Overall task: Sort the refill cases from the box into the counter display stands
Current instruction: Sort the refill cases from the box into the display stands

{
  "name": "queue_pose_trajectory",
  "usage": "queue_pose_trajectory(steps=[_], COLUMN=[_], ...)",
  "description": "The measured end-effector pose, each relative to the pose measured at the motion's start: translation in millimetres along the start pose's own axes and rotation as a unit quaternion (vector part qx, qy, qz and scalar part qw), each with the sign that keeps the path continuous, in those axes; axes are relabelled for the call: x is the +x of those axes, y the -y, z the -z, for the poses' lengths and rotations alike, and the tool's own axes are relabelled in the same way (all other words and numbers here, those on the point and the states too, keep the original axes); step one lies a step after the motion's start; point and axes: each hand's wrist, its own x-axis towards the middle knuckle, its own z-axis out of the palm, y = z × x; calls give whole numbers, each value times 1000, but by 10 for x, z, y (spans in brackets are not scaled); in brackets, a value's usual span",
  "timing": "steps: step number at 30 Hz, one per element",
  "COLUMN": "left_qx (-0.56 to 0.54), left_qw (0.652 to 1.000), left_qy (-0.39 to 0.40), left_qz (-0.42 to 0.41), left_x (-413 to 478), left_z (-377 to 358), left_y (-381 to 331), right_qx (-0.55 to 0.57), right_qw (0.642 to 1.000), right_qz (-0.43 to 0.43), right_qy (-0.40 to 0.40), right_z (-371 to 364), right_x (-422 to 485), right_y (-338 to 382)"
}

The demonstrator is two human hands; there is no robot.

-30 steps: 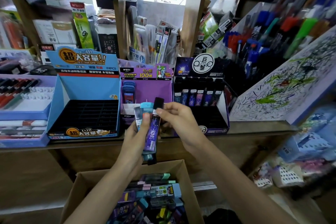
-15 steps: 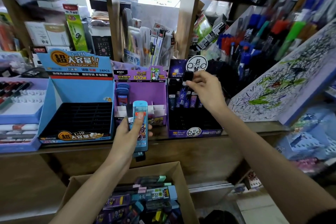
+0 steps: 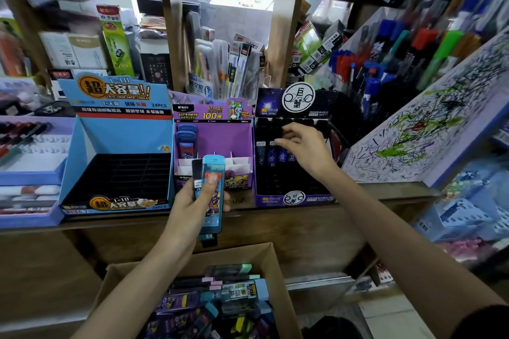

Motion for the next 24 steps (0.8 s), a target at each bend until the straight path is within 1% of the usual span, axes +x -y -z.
queue_pose_trajectory(steps=[3,6,8,13,14,15,16,17,18,19,21,24], left_qx=[2,6,11,17,18,21,27,33,37,38,35,37], left_qw=[1000,1000,1000,1000,1000,999,999,999,998,998,998,998], left_qy=[8,9,8,16,18,23,27,30,29,26,22,25], left_qz=[0,1,-3,-13,-15,-18,-22,-27,-31,-34,-39,-44], left_x=[-1,-1,-4,-36,-46,-55,-65,-71,-75,-74,-72,-78], left_z=[-9,-19,-26,3,19,30,37,39,38,34,26,37], left_y=[17,34,36,-12,-25,-37,-49,-58,-63,-61,-52,-45], right_qx=[-10,-53,-77,-177,-166,-118,-37,58,140,191,217,234], right_qw=[999,997,995,982,984,991,996,994,984,973,963,956], right_qz=[-35,-55,-65,-69,-68,-69,-73,-79,-85,-88,-90,-95], right_qy=[-9,-24,-14,-5,-2,5,22,47,73,97,133,152], right_z=[-40,-74,-83,12,37,52,55,37,-2,-66,-241,-472], right_x=[21,63,64,-92,-150,-216,-295,-383,-472,-558,-710,-845], right_y=[-32,-20,20,157,208,275,362,467,565,642,740,808])
